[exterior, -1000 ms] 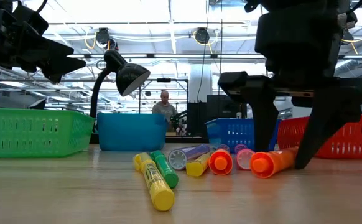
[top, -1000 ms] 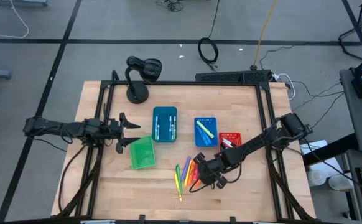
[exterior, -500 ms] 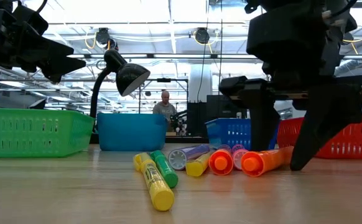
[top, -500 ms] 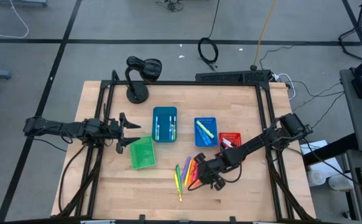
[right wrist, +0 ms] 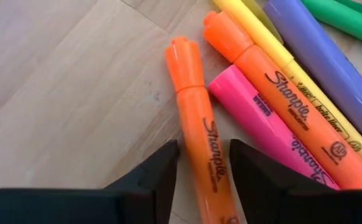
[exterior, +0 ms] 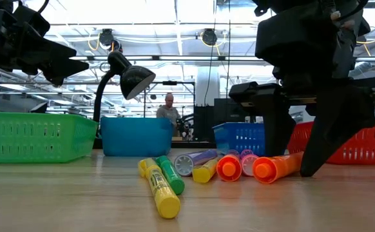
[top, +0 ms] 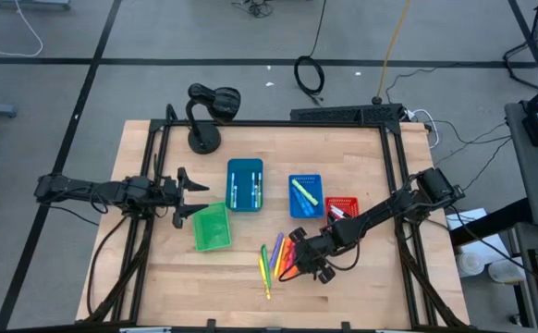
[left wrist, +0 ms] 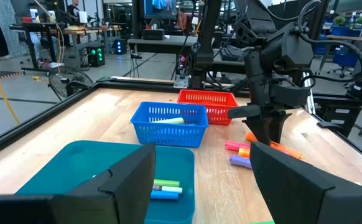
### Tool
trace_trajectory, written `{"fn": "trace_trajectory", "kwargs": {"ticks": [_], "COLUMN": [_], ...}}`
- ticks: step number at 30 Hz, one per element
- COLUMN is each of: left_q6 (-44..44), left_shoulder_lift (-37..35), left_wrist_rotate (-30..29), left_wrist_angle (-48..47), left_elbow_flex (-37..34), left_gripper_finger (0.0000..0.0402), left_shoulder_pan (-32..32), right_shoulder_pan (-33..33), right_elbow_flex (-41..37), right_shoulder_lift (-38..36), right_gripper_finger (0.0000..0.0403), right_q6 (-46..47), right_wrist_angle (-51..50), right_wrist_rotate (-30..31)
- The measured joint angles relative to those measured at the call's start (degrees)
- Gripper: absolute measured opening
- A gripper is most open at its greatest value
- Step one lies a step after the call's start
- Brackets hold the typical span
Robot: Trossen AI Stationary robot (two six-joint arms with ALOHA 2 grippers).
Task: Pick & Place Markers
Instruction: Put the right orange highlighter pen into the blue bin
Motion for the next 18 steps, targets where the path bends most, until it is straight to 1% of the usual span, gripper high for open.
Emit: {"fn": "trace_trajectory", "kwargs": {"ticks": [12,18], "left_q6": [0.0,0.0], "left_shoulder_lift": [0.0,0.0], "left_wrist_rotate": [0.0,0.0], "left_wrist_angle": [0.0,0.0], "left_elbow_flex": [0.0,0.0], "left_gripper_finger": [0.0267,0.0267], "left_shoulder_pan": [0.0,0.0], "right_shoulder_pan": [-0.4,-0.4], "right_elbow_flex": [0.0,0.0], "right_shoulder_lift": [0.1,0.1], "right_gripper_finger": [0.0081,0.0068], "right_q6": [-0.4,-0.4], "right_wrist_angle": [0.6,0.6], "right_wrist_rotate": [-2.6,-2.6]}}
